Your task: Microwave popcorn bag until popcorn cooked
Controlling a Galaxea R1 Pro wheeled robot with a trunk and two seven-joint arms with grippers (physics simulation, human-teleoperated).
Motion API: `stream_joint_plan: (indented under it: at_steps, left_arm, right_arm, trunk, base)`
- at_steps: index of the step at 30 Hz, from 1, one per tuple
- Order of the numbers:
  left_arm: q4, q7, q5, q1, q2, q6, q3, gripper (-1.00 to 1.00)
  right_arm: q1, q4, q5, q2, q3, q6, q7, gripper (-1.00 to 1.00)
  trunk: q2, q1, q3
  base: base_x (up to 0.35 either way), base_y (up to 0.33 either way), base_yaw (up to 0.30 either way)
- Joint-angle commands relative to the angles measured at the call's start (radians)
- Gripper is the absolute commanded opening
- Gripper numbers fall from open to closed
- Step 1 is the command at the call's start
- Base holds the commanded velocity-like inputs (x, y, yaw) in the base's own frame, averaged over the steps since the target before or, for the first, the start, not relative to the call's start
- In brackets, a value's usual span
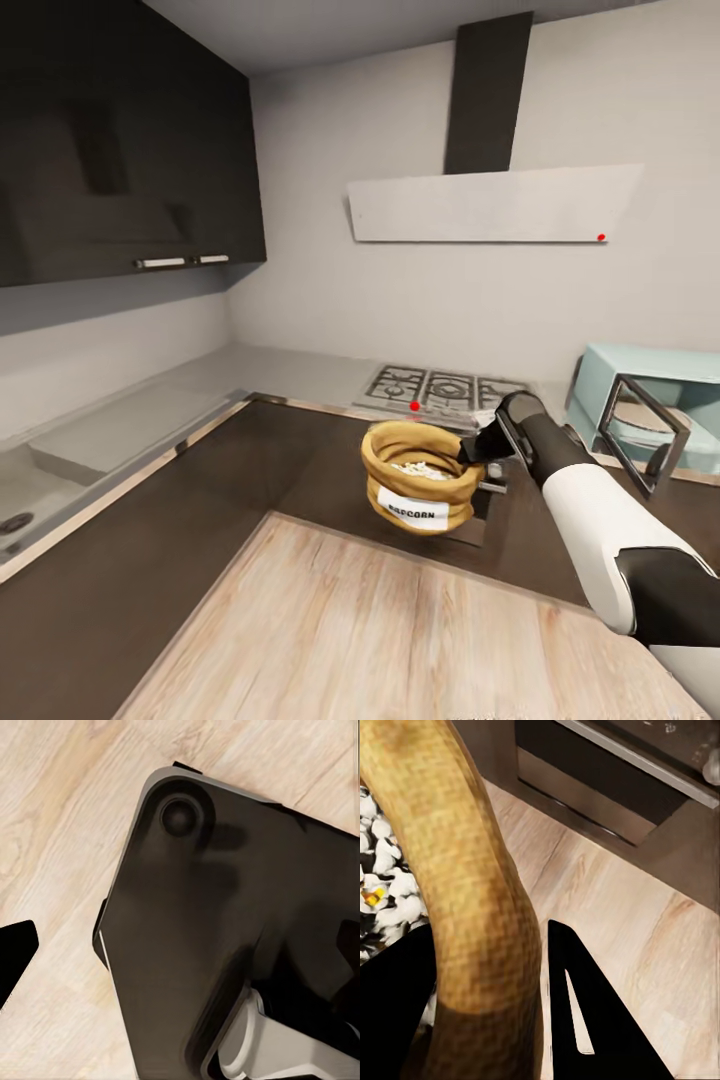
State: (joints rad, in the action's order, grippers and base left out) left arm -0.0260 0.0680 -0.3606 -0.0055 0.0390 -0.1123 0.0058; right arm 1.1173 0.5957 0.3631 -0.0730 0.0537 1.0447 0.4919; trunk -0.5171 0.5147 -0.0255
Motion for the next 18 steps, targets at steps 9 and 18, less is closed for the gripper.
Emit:
stream_joint_plan:
  at_steps: [9,18]
  left_arm:
    - [0.001,0.003,-0.004,-0.001,-0.001,-0.003,0.002,1.00]
    - [0.000,0.002,-0.004,-0.001,0.000,-0.003,0.002,1.00]
  right_arm:
    - [0.001,0.001,0.005,-0.033,0.002,0.003,0.010,-1.00]
    - [0.001,0.001,0.005,-0.075,0.001,0.003,0.010,-1.00]
  trunk:
    - [-0.002,0.001,0.006]
    - [-0.002,0.001,0.014]
  base:
    - [0.000,0.000,-0.255]
    - [0.000,0.000,-0.255]
